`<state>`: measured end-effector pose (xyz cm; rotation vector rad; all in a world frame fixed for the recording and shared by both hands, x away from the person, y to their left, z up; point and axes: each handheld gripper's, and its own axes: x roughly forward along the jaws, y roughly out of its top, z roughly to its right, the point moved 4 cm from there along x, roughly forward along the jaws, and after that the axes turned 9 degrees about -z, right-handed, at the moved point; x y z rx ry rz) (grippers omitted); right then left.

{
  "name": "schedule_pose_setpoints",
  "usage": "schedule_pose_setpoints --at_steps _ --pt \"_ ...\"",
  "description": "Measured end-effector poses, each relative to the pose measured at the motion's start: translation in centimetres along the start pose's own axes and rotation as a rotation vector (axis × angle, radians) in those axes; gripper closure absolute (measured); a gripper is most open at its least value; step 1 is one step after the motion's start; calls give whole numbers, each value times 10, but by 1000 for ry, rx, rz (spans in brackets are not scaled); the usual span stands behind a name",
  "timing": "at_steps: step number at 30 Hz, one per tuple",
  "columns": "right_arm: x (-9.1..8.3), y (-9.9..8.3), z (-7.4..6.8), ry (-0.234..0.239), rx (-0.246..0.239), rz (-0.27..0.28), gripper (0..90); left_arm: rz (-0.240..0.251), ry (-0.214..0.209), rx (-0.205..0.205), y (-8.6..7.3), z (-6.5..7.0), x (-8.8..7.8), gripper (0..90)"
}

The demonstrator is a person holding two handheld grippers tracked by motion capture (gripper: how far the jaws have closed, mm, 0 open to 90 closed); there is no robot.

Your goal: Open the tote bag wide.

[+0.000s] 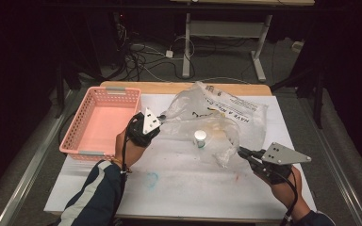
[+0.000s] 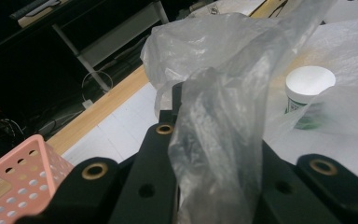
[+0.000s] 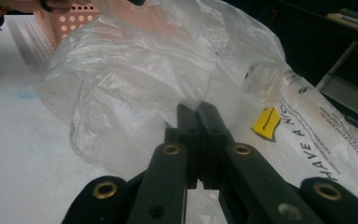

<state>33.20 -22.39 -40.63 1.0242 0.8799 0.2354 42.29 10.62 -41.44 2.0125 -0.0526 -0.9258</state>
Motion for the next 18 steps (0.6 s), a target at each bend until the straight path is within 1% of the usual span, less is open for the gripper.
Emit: schedule_pose_setpoints --at_steps 3,4,6,10,11,13,15,17,18 --pt "1 4 5 -14 1 20 900 7 -5 -5 0 -3 -2 872" --pt "1 5 8 -29 1 28 900 8 -9 -8 0 -4 -3 872" --pt "2 7 15 -38 19 39 900 16 -11 -14 0 -6 -5 872" --pt "1 15 25 -58 36 69 900 27 -12 -34 -2 -12 -11 872" --pt "0 18 26 -69 32 76 900 25 -12 -34 -3 -14 -12 872" --pt "-1 22 28 -72 31 92 900 32 -16 -48 -5 -15 -15 872" --pt "-2 25 29 -79 27 104 900 34 -11 -45 -5 -17 -19 872" --pt "-2 28 28 -75 28 111 900 43 -5 -40 -6 -18 -24 872" --pt "-2 29 28 -82 19 112 900 47 -5 -40 -6 -18 -25 872"
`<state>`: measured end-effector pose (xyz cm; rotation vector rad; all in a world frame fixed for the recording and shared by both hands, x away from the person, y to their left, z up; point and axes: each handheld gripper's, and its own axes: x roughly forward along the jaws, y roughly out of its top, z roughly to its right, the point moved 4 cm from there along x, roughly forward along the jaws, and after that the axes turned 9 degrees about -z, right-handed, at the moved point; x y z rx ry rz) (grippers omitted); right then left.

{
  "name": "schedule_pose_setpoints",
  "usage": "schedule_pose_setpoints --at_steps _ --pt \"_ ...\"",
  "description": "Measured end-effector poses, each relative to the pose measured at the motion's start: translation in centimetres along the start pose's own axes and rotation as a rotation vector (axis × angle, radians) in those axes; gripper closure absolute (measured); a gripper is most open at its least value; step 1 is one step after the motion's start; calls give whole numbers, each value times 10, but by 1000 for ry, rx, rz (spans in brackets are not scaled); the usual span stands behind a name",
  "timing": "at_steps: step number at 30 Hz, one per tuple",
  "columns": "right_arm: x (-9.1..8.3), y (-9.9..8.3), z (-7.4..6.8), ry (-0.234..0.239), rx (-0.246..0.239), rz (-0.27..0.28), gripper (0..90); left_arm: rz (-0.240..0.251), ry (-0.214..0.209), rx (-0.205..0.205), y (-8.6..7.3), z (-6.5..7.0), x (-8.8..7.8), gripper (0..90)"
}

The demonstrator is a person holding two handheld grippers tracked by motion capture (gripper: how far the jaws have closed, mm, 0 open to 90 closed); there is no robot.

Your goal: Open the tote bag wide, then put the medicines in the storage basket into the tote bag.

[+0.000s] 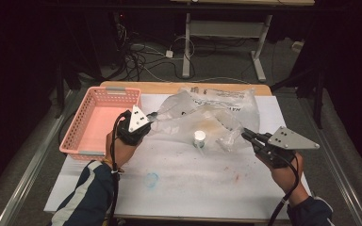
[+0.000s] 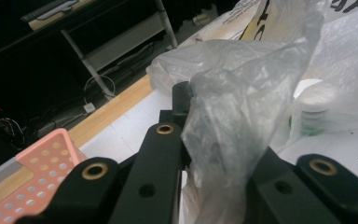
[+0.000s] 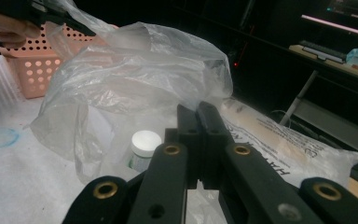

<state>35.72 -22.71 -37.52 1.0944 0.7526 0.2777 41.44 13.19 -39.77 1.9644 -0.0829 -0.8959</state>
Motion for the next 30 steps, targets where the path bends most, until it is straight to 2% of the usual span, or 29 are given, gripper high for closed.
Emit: schedule_pose_setpoints --at_steps 5,14,19,30 --pt "-2 6 0 -2 -2 16 900 12 7 5 1 -1 -6 872" --pt "-7 12 0 -6 -4 38 900 28 -7 7 2 1 -17 872" --pt "-12 14 -4 5 2 46 900 29 -19 22 0 4 -24 872" --pt "-19 20 -14 16 -20 55 900 54 -35 30 0 9 -44 872"
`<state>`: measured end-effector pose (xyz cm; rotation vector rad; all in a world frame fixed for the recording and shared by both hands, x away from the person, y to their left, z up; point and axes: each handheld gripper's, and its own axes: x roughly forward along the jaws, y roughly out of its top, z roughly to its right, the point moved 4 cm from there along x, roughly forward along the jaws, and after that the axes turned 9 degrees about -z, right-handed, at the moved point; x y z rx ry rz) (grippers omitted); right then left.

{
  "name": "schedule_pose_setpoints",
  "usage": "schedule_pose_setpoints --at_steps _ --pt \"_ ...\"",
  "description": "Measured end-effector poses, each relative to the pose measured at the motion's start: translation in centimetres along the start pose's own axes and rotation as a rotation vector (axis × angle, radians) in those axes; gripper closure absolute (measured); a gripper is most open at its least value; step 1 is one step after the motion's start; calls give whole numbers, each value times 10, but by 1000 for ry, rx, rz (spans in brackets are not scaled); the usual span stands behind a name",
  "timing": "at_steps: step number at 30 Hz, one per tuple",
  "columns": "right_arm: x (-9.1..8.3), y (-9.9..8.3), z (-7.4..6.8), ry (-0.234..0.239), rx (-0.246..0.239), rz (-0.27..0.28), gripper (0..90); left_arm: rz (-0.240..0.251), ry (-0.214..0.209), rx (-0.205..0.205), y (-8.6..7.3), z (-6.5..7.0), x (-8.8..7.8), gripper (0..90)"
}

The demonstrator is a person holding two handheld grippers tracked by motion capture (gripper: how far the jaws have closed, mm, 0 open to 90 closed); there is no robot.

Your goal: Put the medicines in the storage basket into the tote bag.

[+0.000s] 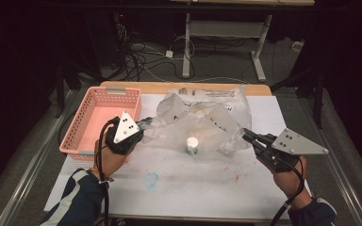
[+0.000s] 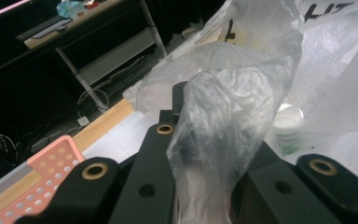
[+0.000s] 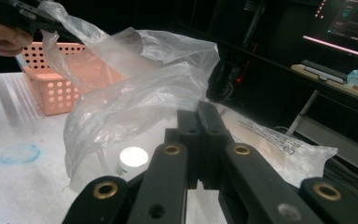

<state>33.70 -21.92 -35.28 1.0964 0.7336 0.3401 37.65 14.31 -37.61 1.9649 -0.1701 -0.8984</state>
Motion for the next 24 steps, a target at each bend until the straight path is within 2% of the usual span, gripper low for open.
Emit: schedule_pose_setpoints --at_steps 7,12,15,24 --pt "12 5 10 -14 2 -15 900 5 -11 -21 9 -8 15 872" --pt "22 8 27 -31 39 -22 900 13 -17 -27 19 -13 23 872" --pt "20 13 33 -38 61 -10 900 43 -21 -37 25 -15 14 872" --pt "-9 37 27 -65 38 45 900 127 28 -32 43 -26 -35 873"
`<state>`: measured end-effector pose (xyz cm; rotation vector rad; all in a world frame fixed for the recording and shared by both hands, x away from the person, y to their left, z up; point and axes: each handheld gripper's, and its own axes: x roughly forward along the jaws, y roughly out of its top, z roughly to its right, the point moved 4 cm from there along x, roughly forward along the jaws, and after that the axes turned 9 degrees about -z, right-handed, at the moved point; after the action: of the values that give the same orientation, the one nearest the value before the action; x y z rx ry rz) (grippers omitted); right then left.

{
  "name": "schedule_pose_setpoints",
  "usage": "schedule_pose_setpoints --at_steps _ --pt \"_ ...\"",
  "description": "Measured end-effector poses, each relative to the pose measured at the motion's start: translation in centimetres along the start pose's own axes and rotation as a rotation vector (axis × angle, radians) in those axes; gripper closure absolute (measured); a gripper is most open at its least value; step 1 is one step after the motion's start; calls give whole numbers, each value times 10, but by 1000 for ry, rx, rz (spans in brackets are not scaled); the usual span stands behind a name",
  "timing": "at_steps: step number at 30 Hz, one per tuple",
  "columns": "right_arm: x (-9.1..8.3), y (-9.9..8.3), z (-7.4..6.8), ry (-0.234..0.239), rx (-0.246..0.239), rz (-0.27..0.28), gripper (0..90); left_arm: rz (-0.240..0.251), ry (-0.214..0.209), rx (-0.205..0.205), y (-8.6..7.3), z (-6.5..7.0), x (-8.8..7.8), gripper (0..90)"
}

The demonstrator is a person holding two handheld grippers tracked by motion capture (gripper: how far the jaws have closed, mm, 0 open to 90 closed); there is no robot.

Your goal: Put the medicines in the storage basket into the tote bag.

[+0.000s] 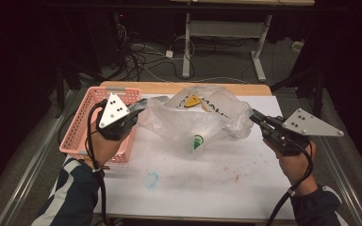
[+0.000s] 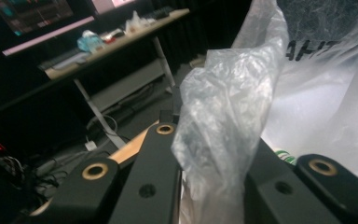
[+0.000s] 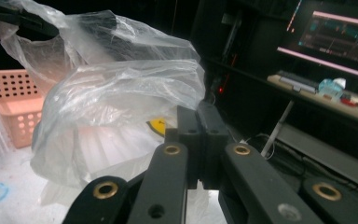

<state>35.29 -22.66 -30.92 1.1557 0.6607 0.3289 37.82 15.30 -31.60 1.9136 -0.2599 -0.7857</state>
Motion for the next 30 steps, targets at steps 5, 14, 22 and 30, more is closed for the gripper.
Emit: schedule_pose_setpoints --at_steps 5,14,22,30 --pt "-6 14 -2 -2 -20 34 900 31 -7 4 12 -2 -5 873" --pt "22 20 5 -1 -3 0 900 25 -52 6 22 1 31 872" --pt "57 12 51 -100 64 -74 900 -24 -21 -39 24 -23 75 872" --pt "84 6 104 -196 147 -145 900 -61 3 -86 33 -50 107 872"
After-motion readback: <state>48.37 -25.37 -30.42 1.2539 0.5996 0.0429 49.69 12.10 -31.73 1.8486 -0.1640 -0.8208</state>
